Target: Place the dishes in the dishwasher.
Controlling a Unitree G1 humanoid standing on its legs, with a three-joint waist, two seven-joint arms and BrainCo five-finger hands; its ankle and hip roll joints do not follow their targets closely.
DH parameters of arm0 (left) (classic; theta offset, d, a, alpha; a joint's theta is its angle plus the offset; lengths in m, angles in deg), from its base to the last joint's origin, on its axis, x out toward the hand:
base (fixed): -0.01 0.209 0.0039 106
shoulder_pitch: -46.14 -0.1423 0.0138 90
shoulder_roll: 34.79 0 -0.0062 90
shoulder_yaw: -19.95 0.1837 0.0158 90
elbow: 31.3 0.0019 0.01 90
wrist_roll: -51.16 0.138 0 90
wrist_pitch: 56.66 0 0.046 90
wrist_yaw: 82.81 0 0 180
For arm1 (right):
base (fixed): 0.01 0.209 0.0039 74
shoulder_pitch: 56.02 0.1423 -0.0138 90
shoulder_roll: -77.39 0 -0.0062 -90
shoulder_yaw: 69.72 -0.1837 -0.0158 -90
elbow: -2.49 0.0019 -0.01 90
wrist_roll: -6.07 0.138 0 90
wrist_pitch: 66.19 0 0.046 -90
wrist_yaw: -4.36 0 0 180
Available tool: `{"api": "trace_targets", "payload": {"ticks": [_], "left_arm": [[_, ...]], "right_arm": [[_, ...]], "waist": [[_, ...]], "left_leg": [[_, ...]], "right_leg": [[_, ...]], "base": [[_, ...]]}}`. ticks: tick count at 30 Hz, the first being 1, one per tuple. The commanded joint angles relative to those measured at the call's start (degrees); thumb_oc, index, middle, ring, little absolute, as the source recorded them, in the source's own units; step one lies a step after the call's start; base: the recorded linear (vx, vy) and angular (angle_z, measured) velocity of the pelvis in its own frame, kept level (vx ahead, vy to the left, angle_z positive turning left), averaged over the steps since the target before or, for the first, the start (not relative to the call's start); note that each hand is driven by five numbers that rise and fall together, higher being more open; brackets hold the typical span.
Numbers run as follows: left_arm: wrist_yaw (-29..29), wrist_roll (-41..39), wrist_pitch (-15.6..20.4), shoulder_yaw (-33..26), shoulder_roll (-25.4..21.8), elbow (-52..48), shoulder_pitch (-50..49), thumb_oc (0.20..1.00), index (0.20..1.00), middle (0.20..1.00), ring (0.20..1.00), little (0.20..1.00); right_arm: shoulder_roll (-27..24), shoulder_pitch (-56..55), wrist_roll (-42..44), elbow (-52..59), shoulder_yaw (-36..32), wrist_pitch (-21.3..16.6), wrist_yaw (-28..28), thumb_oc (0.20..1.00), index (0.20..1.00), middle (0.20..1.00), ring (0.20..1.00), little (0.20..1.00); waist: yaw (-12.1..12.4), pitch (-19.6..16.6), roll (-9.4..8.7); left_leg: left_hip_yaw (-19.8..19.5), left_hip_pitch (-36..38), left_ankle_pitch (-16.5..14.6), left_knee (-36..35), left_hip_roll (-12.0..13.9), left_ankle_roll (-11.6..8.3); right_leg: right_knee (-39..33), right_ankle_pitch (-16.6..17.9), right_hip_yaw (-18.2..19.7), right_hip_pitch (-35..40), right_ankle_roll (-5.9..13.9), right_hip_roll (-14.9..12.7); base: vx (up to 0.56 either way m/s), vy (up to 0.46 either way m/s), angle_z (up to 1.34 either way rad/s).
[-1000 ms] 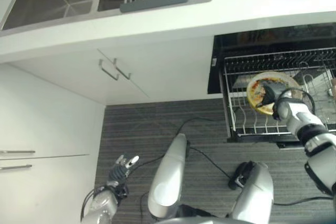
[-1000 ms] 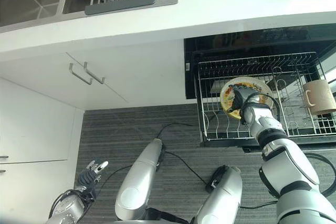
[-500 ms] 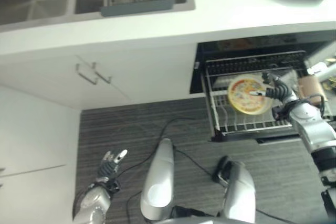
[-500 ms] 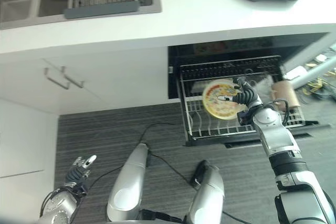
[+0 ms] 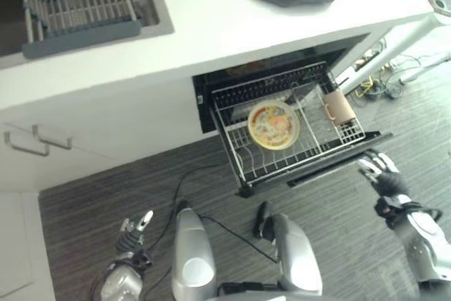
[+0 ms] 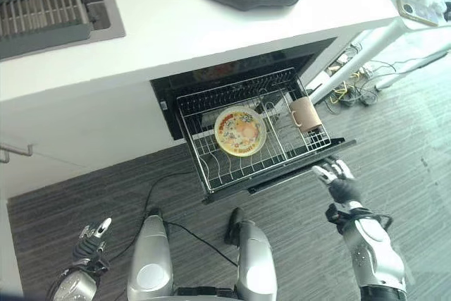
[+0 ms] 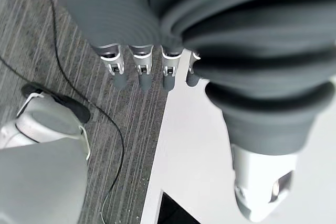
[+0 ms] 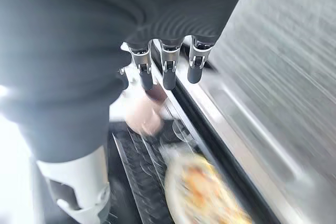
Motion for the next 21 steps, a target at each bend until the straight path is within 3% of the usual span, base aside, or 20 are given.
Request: {"api": "trace_targets", "payload": {"ticks": [1,3,5,6,7,8,10,11,13,18,21], "left_arm": [[0.57,1.82,3.45,0.94,-1.18,0.46,-4.02,1.0,1.0,1.0,1.0,1.0],[0.52,2.19,4.12,1.49,0.2,1.1,-4.3,1.0,1.0,1.0,1.0,1.0],[0.44,2.45,4.52,1.63,0.26,1.03,-4.69,1.0,1.0,1.0,1.0,1.0],[-0.13,2.29,4.64,1.84,0.16,1.38,-4.77,1.0,1.0,1.0,1.0,1.0],[-0.37,2.08,4.34,1.96,0.06,1.38,-4.65,1.0,1.0,1.0,1.0,1.0],[-0.38,2.07,3.05,2.34,-0.47,0.71,-4.07,1.0,1.0,1.0,1.0,1.0],[-0.35,2.35,2.56,3.5,-1.02,0.68,-3.13,1.0,1.0,1.0,1.0,1.0],[-0.23,2.34,2.31,3.97,-1.23,1.01,-2.58,1.0,1.0,1.0,1.0,1.0],[-0.92,1.87,1.77,4.73,-0.54,1.67,-1.57,1.0,1.0,1.0,1.0,1.0],[-2.12,0.78,1.48,6.97,-0.86,0.5,-1.27,1.0,1.0,1.0,1.0,1.0],[-1.88,-0.09,1.01,7.99,-1.39,0.55,-0.95,1.0,1.0,1.0,1.0,1.0]], "right_arm": [[-1.58,1.96,2.87,2.79,-1.66,-9.87,5.57,1.0,1.0,1.0,1.0,1.0],[1.52,-0.92,1.71,0.94,-1.3,-10.97,10.92,1.0,1.0,1.0,1.0,1.0],[3.07,-2.34,1.09,-0.35,-0.25,-12.03,11.77,1.0,1.0,1.0,1.0,1.0],[4.6,-3.12,3.93,-3.11,1.4,-12.05,11.32,0.595,0.595,0.595,0.595,0.595],[5.08,-3.25,4.01,-3.89,1.92,-11.89,10.9,0.445,0.445,0.445,0.445,0.445],[5.43,-3.66,5.72,-5.46,3.47,-11.66,10.12,0.2,0.2,0.2,0.2,0.2],[5.87,-3.25,7.77,-6.41,5.06,-10.81,9.33,0.2,0.2,0.2,0.2,0.2],[5.88,-2.47,10.1,-8.04,5.87,-10.36,8.88,0.2,0.2,0.2,0.2,0.2],[6.58,-0.14,16.36,-11.71,6.5,-9.99,7.5,0.2,0.2,0.2,0.2,0.2],[9.4,5.0,30.52,-16.55,7.77,-12.77,7.97,0.2,0.2,0.2,0.2,0.2],[10.14,8.4,37.32,-19.69,8.17,-11.15,6.83,0.2,0.2,0.2,0.2,0.2]], "waist": [[-0.25,-5.16,1.57],[-1.18,-5.45,2.79],[-1.28,-5.62,3.15],[-1.4,-6.03,3.73],[-1.51,-6.13,3.84],[-1.99,-5.92,4.18],[-2.79,-5.41,5.09],[-3.08,-5.22,5.62],[-2.5,-5.03,6.45],[-0.65,-4.66,8.42],[0.1,-4.73,9.71]], "left_leg": [[0.21,-2.7,3.75,-2.79,-0.95,2.87],[1.02,-2.3,3.79,-3.15,-1.08,3.05],[1.4,-1.81,4.44,-4.34,-1.06,3.0],[2.03,-0.93,5.62,-6.23,-1.07,2.76],[2.39,-0.79,5.87,-6.51,-1.13,2.66],[4.44,-1.87,6.55,-5.4,-0.78,1.74],[7.31,-3.53,8.61,-4.0,1.58,0.68],[8.35,-3.47,8.17,-4.26,2.27,1.08],[6.51,-3.65,7.02,-3.77,1.13,1.46],[3.93,-3.58,7.79,-5.5,-1.99,1.76],[3.25,-3.83,7.71,-5.48,-2.96,1.75]], "right_leg": [[2.32,-1.79,3.14,1.72,1.78,-2.93],[2.61,-1.94,3.94,1.21,2.03,-3.33],[2.38,-2.04,3.95,1.34,2.12,-3.27],[2.0,-2.17,3.64,1.62,2.19,-3.1],[1.87,-2.21,3.49,1.73,2.13,-3.04],[0.87,-2.04,2.53,2.9,1.75,-2.93],[0.8,-2.82,0.85,4.22,1.06,-2.92],[2.38,-3.54,0.52,3.57,0.79,-3.33],[6.25,-4.48,0.86,1.59,0.94,-4.78],[4.48,-2.14,1.86,0.33,1.93,-5.96],[4.12,-1.77,2.31,0.3,2.03,-6.6]], "base": [[0.02,0.079,-0.12],[0.02,0.051,-0.18],[0.04,-0.044,-0.2],[0.07,-0.092,-0.11],[0.07,-0.143,-0.05],[0.03,-0.098,0.06],[0.04,-0.064,0.45],[0.05,0.026,0.8],[0.06,0.112,0.57],[-0.02,0.077,-0.03],[-0.03,0.072,0.05]]}}
